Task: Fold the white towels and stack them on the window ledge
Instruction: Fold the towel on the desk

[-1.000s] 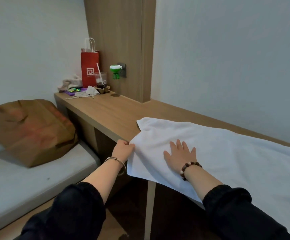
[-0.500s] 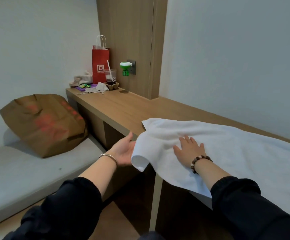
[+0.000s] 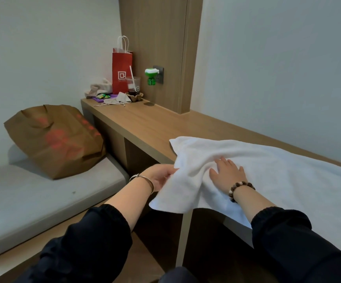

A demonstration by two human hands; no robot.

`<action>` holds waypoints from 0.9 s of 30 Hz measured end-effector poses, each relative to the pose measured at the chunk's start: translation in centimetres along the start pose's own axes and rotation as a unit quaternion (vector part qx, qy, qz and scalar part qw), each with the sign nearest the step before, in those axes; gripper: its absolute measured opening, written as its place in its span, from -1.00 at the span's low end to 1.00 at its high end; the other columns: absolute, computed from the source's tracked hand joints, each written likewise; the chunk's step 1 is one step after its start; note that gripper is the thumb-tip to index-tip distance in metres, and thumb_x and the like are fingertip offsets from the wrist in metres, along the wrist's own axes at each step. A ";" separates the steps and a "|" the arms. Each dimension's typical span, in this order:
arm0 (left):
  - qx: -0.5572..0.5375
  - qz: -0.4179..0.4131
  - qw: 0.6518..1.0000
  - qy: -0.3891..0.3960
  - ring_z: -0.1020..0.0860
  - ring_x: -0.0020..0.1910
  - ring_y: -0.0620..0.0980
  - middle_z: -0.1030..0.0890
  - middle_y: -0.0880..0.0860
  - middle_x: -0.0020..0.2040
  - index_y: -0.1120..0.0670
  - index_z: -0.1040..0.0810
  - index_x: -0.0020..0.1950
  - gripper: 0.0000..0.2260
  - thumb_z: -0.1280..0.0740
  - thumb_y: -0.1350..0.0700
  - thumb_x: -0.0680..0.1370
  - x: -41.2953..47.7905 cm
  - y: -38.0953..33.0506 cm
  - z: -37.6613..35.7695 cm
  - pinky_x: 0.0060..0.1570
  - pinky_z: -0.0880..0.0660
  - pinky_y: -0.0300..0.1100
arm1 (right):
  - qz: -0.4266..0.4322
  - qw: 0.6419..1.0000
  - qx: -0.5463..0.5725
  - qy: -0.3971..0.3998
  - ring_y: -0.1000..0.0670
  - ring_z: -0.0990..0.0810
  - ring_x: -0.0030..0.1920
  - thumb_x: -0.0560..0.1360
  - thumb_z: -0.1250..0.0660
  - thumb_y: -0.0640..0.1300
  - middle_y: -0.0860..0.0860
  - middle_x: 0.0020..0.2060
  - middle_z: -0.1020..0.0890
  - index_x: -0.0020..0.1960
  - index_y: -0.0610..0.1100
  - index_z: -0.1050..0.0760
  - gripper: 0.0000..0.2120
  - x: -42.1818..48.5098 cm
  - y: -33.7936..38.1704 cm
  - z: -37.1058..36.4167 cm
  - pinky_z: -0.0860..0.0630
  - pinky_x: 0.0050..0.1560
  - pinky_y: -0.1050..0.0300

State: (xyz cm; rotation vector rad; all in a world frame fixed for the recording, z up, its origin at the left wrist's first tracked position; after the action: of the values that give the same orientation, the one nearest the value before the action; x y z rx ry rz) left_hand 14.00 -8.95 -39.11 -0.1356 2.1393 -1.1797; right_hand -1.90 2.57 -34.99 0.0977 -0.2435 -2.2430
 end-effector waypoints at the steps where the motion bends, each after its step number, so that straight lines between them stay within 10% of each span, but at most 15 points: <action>1: 0.017 -0.070 0.995 -0.074 -0.58 -0.14 -0.01 -0.64 0.04 -0.11 0.16 -0.59 0.15 -0.72 -0.41 0.29 0.45 -0.1 -1.4 1.6 -0.05 -0.57 -0.11 | -0.001 1.000 0.004 0.000 -0.03 -0.01 0.53 0.61 0.01 0.08 0.00 0.55 -0.03 0.54 -0.06 -0.06 -0.47 0.0 0.0 0.0 0.05 0.49 -0.18; 6: 0.122 -0.317 0.882 -0.325 -0.43 -0.31 -0.05 -0.51 0.04 -0.27 0.08 -0.62 0.02 -0.82 -0.41 0.29 0.47 -3.9 -6.1 7.4 -0.25 -0.48 -0.20 | 0.000 1.000 0.015 -0.013 -0.04 -0.18 0.47 0.61 -0.01 0.06 -0.02 0.48 -0.22 0.51 -0.07 -0.14 -0.50 0.0 0.0 0.1 -0.02 0.48 -0.19; 12: 0.537 -0.013 0.827 -0.169 -0.51 -0.32 -0.05 -0.59 0.06 -0.21 0.09 -0.64 -0.09 -0.83 -0.32 0.31 0.47 0.2 -0.3 7.8 -0.43 -0.47 -0.30 | 0.007 1.000 0.005 -0.013 -0.01 -0.11 0.50 0.61 0.01 0.07 0.03 0.52 -0.14 0.52 -0.03 -0.09 -0.49 0.1 0.2 0.2 0.02 0.48 -0.22; 16: 0.495 -0.202 0.766 -0.357 -0.54 -0.21 0.03 -0.55 0.04 -0.19 0.14 -0.60 -0.10 -0.80 -0.17 0.24 0.55 -0.2 -6.0 6.5 -0.17 -0.51 -0.14 | 0.007 1.000 -0.016 0.011 -0.01 0.00 0.53 0.61 0.06 0.11 0.04 0.54 -0.03 0.55 -0.04 0.02 -0.45 0.2 0.1 -0.3 0.08 0.48 -0.24; 23: 0.430 -0.149 0.829 -0.326 -0.55 -0.12 0.10 -0.54 0.14 -0.07 0.20 -0.38 0.11 -0.62 -0.32 -0.09 0.52 2.8 -7.4 4.4 -0.38 -0.33 -0.17 | 0.023 0.996 -0.063 0.053 -0.02 0.13 0.54 0.60 0.13 0.18 0.01 0.55 0.15 0.56 0.00 0.17 -0.41 0.4 -0.1 -1.0 0.14 0.45 -0.28; 27: 0.469 -0.187 0.780 -0.370 -0.22 -0.46 -0.03 -0.26 0.03 -0.43 0.10 -0.20 -0.40 -0.63 -0.35 0.12 0.47 2.5 -9.8 4.6 -0.49 -0.13 -0.23 | 0.042 0.995 -0.073 0.055 -0.02 0.14 0.54 0.60 0.12 0.18 0.02 0.55 0.16 0.56 0.03 0.18 -0.41 0.3 -0.2 -1.2 0.12 0.45 -0.27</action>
State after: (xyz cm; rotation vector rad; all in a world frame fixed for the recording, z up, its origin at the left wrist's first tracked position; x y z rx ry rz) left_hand 12.65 -18.90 -34.36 -0.4881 0.7056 -1.8864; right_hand -2.08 2.31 -36.17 0.1291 -0.0238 -2.1567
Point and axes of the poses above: each hand's wrist, its own x-axis towards the middle knuckle, its own z-axis out of the back of the hand, y = z × x, the point moved 8 cm from there along x, towards the middle knuckle
